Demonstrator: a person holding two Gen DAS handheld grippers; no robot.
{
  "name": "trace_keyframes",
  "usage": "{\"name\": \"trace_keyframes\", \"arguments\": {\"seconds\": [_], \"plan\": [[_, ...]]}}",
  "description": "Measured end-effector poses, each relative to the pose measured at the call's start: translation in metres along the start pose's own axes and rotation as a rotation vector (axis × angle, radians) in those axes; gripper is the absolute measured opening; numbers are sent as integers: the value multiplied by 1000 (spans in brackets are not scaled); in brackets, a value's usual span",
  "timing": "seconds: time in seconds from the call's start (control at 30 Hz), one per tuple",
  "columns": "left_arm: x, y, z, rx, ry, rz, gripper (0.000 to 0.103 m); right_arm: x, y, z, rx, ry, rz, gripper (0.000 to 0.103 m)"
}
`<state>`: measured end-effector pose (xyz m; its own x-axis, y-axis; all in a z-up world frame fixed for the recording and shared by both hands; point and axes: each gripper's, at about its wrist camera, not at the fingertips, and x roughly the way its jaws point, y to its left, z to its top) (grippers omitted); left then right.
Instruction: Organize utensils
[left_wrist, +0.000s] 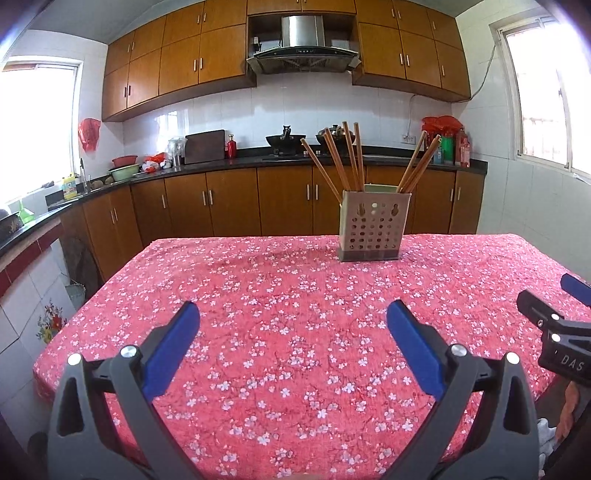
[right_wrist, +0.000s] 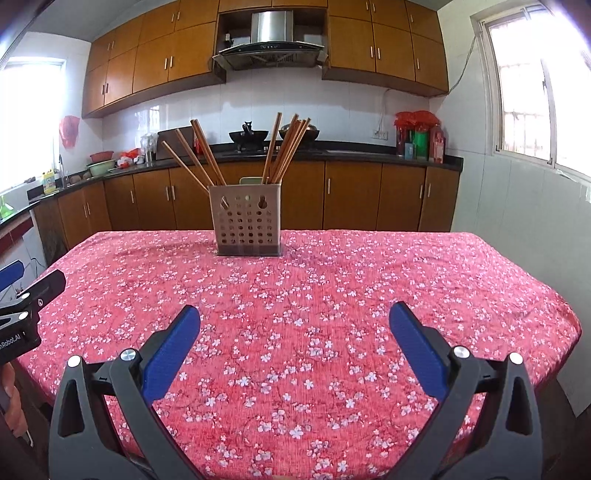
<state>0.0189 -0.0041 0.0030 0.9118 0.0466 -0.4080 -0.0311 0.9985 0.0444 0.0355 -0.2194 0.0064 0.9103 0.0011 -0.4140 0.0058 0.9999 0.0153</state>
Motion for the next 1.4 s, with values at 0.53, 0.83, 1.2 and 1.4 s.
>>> {"name": "trace_keyframes", "arguments": {"seconds": [0.53, 0.83, 1.2, 1.4], "plan": [[3, -3, -3, 0, 12, -7, 99, -2, 1, -2, 0, 7, -12, 101], [2, -4, -3, 0, 6, -13, 99, -2, 0, -2, 7, 8, -8, 101], [1, -5, -2, 1, 6, -15, 99, -1, 1, -3, 14, 13, -7, 101], [1, -5, -2, 1, 6, -16, 99, -1, 1, -3, 13, 13, -6, 101]]}}
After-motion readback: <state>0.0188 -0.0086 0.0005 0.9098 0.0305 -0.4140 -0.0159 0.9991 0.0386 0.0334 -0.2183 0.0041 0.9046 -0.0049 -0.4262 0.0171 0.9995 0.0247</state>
